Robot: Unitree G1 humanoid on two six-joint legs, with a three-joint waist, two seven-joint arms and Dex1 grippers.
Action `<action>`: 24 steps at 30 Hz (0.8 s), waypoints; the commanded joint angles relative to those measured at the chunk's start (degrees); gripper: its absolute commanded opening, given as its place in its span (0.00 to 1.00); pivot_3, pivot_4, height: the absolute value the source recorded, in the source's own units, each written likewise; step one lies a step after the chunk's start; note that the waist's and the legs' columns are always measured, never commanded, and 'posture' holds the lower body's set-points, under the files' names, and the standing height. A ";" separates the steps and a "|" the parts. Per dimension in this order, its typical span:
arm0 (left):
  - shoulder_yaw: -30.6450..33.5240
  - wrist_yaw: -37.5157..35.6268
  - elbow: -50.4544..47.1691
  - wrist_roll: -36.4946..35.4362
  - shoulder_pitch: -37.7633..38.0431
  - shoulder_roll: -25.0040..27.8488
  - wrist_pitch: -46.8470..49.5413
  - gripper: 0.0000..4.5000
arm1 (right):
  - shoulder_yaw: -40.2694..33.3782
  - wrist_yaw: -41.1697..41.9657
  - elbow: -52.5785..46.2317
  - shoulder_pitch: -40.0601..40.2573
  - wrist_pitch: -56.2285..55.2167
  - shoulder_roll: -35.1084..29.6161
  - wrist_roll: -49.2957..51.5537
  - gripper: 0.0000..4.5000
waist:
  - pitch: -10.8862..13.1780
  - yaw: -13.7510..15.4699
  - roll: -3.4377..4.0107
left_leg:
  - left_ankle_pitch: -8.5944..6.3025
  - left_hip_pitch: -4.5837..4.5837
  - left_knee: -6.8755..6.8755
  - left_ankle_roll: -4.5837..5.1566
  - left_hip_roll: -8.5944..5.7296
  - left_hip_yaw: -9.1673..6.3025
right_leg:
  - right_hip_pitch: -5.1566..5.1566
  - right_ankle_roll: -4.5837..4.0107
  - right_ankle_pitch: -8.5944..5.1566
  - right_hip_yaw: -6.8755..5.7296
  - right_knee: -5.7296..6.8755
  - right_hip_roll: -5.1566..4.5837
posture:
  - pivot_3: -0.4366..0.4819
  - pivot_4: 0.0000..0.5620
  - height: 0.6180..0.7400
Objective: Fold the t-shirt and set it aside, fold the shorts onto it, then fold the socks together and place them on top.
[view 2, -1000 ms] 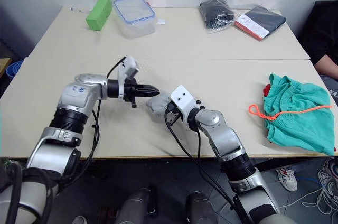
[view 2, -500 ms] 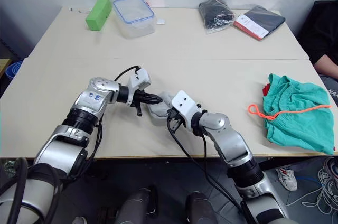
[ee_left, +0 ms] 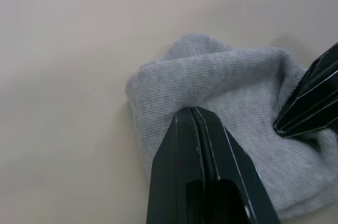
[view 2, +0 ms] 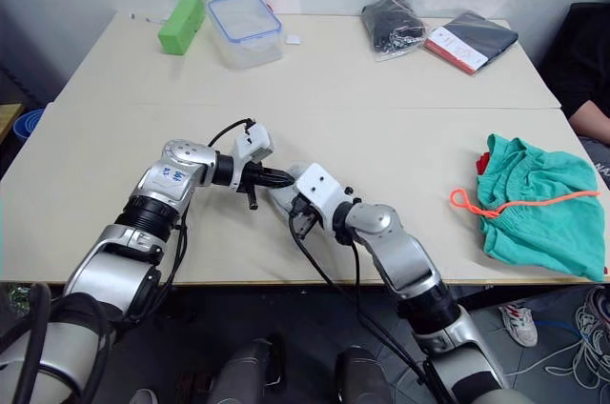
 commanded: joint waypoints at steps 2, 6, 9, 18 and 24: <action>0.66 -0.03 -3.14 0.05 1.60 0.57 0.43 0.01 | -4.69 3.09 -5.06 2.61 3.80 -2.41 5.00 0.00 | 0.00 0.01 0.00 | 0.00 0.00 0.00 0.00 0.00 0.00 | 0.00 0.00 0.00 0.00 -0.01 0.00 | 0.48 0.27 1.00; 0.52 0.46 -5.47 0.48 2.83 0.72 0.18 0.01 | -13.88 4.44 -5.43 1.08 13.44 -1.01 14.21 0.00 | 0.00 0.03 0.00 | 0.00 -0.03 -0.01 0.00 0.00 -0.01 | -0.01 0.00 0.00 -0.01 -0.01 0.00 | 0.48 0.27 1.00; 0.33 1.71 -6.39 1.46 3.71 1.04 -1.44 0.00 | -22.46 5.04 -1.50 -2.73 23.23 0.05 22.00 0.21 | 0.00 0.00 0.00 | 0.00 -0.03 -0.01 0.00 0.01 -0.02 | -0.01 0.00 0.00 -0.01 -0.01 0.00 | 0.48 0.27 1.00; 0.57 4.30 -12.94 1.98 8.33 2.09 -2.44 0.00 | -29.92 3.87 18.18 -13.52 36.55 2.48 29.51 0.90 | 0.00 -0.22 0.01 | 0.00 -0.02 -0.07 0.00 0.02 0.01 | -0.05 -0.01 0.00 0.00 -0.01 0.01 | 0.48 0.27 1.00; 0.95 5.43 -17.15 1.70 10.93 3.32 -0.51 0.00 | -30.13 2.99 27.32 -17.44 36.49 7.64 30.82 0.99 | -0.01 -0.64 0.02 | 0.00 0.04 -0.09 -0.01 0.04 0.06 | -0.05 -0.01 0.00 0.05 0.05 0.02 | 0.48 0.27 1.00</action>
